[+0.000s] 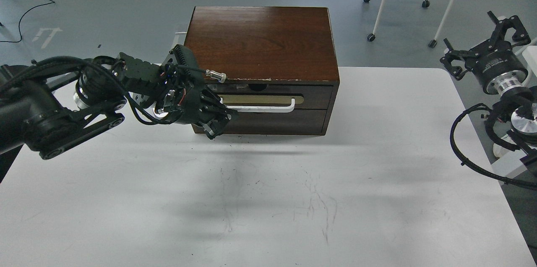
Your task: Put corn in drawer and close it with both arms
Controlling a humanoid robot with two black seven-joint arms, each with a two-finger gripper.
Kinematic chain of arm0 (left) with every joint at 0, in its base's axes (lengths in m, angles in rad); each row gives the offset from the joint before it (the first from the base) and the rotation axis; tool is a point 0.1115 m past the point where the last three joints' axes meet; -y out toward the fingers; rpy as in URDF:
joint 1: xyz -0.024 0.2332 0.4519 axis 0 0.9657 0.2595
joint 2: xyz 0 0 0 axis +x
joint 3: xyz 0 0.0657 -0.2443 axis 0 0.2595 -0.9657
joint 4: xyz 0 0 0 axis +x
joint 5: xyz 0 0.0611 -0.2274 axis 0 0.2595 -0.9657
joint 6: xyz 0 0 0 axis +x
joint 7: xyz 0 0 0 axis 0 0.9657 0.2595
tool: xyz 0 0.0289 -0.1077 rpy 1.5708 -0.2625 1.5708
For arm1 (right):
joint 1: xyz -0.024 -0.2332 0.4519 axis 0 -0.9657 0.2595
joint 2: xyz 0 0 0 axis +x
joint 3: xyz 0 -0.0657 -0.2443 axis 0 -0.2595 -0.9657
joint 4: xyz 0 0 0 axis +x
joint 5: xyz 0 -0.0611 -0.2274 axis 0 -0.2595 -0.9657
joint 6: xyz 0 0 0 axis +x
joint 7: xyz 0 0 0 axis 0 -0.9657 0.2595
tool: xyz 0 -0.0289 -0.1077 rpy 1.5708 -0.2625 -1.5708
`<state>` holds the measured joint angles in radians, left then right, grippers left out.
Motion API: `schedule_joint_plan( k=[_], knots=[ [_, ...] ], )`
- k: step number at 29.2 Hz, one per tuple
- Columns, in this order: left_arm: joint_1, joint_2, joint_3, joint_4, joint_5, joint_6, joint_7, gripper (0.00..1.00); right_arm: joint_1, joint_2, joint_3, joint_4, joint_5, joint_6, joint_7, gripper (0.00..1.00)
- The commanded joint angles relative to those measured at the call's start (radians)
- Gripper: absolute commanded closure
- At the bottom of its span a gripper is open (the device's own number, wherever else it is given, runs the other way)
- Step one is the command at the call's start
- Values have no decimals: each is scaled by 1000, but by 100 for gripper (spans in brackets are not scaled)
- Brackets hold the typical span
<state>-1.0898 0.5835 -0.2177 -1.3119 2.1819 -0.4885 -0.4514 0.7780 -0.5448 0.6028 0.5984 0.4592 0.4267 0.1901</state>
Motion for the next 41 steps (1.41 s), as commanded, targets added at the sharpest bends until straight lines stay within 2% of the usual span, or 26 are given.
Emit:
schedule_joint_plan(
  k=[1,7,10,12,14,16,19,24,25,26,28,29,30,31,32,33,38,41],
  knots=[
    [-12,-13,6,-29,0,0,-37,100,0,0,0,0,-13,0,0,0],
    [-12,-4,-15,-86,0,0,-37,100,0,-1,0,1,-13,0,0,0],
    [-13,-8,-98,-76,0,0,-37,100,1,-6,0,1,-13,0,2,0],
    [-10,-4,-191,-60,-194,0,-37,100,0,-12,-1,12,-23,38,2,0],
    [-7,-1,-229,-43,-302,0,-37,100,0,-11,-1,11,-33,62,2,0],
    [-2,1,-278,14,-463,0,-37,100,3,-9,2,11,-37,62,2,0],
    [1,2,-336,162,-792,8,-37,100,9,-9,20,9,-36,62,3,0],
    [-2,1,-356,388,-1250,27,-37,100,10,-1,58,-5,-36,62,3,0],
    [-2,-1,-356,426,-1304,25,-37,96,12,-1,61,-8,-36,62,5,0],
    [-1,-4,-353,506,-1405,24,-37,88,15,5,68,-18,-37,62,5,0],
    [2,-2,-355,578,-1531,22,-37,65,20,26,58,-20,-37,62,3,0],
    [8,2,-355,608,-1615,24,-37,48,21,34,60,-23,-37,62,3,0],
    [14,4,-356,617,-1660,30,-37,42,21,35,64,-25,-37,62,3,0],
    [37,4,-356,635,-1745,34,-37,24,21,36,68,-25,-37,62,3,0],
    [37,4,-356,635,-1746,34,-37,24,21,36,68,-25,-37,62,3,0],
    [62,4,-356,655,-1816,34,-37,6,21,36,71,-25,-36,62,3,0],
    [114,-4,-356,730,-1880,36,-37,4,20,39,78,-6,-30,62,5,0],
    [133,-16,-356,844,-1926,24,-37,4,15,60,107,-19,-30,62,3,0]
  ],
)
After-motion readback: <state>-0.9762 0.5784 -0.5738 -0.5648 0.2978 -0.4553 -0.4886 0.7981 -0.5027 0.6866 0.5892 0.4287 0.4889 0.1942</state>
